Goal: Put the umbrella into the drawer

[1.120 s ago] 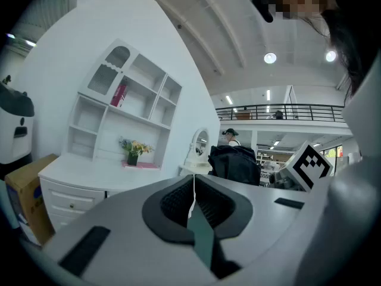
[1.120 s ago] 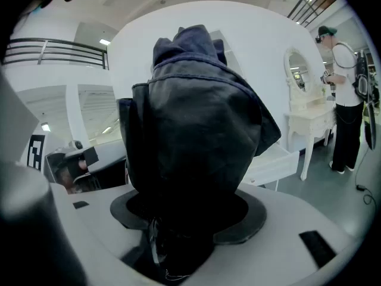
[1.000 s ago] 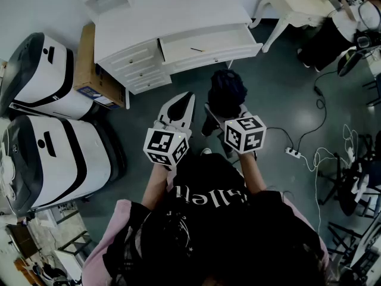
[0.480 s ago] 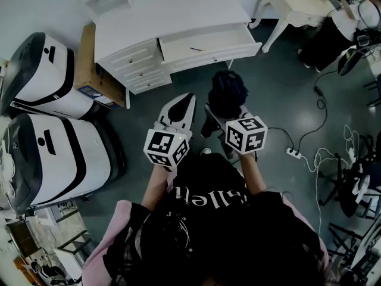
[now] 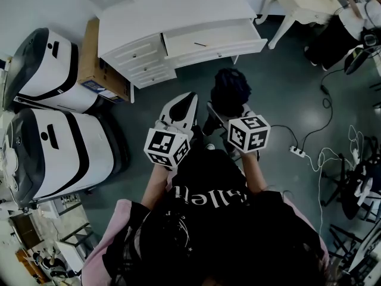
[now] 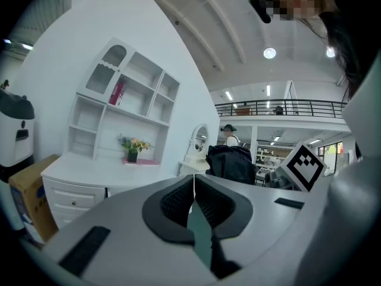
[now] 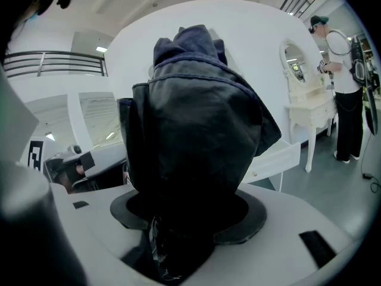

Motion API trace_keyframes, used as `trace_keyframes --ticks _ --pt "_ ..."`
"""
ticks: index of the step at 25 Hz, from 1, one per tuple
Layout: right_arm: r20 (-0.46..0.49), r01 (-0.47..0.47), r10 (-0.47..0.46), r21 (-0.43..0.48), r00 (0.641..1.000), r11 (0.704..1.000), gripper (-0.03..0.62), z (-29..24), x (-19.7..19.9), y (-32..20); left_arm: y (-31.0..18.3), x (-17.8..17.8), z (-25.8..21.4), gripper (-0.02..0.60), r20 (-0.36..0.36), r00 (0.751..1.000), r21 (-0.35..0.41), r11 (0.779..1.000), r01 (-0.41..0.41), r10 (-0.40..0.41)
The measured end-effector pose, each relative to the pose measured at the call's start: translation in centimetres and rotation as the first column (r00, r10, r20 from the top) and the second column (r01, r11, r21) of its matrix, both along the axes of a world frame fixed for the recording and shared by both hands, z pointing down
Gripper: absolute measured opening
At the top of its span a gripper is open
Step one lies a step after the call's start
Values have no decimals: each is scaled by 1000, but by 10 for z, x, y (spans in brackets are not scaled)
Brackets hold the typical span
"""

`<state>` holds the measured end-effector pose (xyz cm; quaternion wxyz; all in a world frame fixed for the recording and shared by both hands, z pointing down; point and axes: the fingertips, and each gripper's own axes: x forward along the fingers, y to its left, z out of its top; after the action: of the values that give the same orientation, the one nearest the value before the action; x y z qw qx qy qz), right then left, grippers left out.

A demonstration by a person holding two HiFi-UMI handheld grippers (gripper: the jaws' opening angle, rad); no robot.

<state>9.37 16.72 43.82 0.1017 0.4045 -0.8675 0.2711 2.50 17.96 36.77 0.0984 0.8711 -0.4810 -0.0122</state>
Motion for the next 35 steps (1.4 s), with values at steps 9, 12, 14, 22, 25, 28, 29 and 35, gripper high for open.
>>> trace_keyframes --ticks 9,12,14,22,25,28,29,35 --pt "5 -14 14 -20 1000 1000 281 6 2 -36 -39 -4 8 17 0 1000 -20 1000 1 -1" --pt "-7 -23 23 -30 1000 999 281 10 4 -59 -65 -1 12 17 -8 1000 -28 1000 -15 15" --pt "-16 -30 29 -37 999 999 281 12 6 -79 -87 0 14 17 -12 1000 -34 999 -22 22" --pt "-33 -59 56 -76 998 995 281 19 -8 -174 -191 -19 18 17 -22 999 -59 997 -41 40" --pt "-38 -63 60 -90 997 994 281 21 -17 -206 -226 -29 19 17 -25 999 -67 997 -46 45" --pt "-43 -69 65 -106 997 992 281 23 -26 -234 -255 -37 20 17 -33 998 -76 996 -56 53" --pt "-47 -72 67 -110 997 991 281 23 -29 -243 -265 -41 21 17 -35 998 -79 995 -58 56" --pt "-70 -93 84 -131 994 987 281 29 -47 -290 -320 -68 29 17 -48 997 -95 993 -64 60"
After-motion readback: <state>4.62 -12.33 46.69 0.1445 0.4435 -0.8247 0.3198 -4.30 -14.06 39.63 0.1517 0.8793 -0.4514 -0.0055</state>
